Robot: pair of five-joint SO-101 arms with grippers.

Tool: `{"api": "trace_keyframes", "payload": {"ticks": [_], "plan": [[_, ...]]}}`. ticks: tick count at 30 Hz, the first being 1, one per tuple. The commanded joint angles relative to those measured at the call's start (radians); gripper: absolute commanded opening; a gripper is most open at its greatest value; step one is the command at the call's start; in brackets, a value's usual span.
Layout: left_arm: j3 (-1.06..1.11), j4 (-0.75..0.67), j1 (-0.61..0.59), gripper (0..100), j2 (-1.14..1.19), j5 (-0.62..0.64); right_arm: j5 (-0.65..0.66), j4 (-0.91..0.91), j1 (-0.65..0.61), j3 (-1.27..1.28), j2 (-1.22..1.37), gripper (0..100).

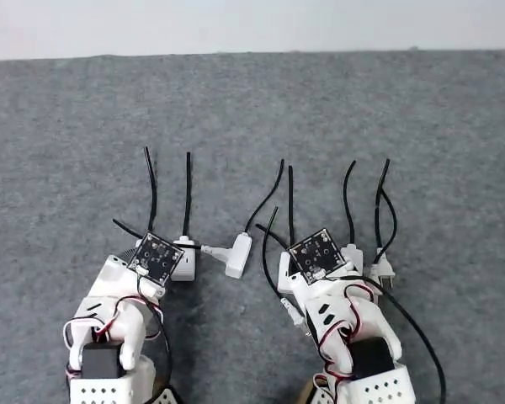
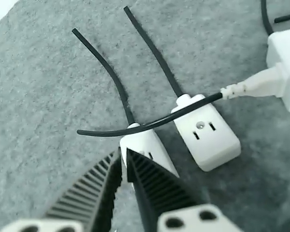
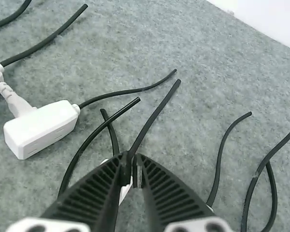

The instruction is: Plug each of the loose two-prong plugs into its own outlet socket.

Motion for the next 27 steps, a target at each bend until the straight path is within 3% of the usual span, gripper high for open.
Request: {"api": "trace_keyframes", "payload": {"ticks": [1,8,27], "plan": [[-0.008,-0.026,-0.008,9,-0.014,-0.005,-0.003,-0.001,0.001,0.015,0.001,2.0],[-0.008,-0.023,-0.011,24,-0.014,-0.003,-0.003,-0.001,0.001,0.015,0.001,2.0],[-0.008,-0.023,-0.014,24,-0.014,-0.003,-0.003,-0.002,0.001,0.015,0.001,2.0]]}}
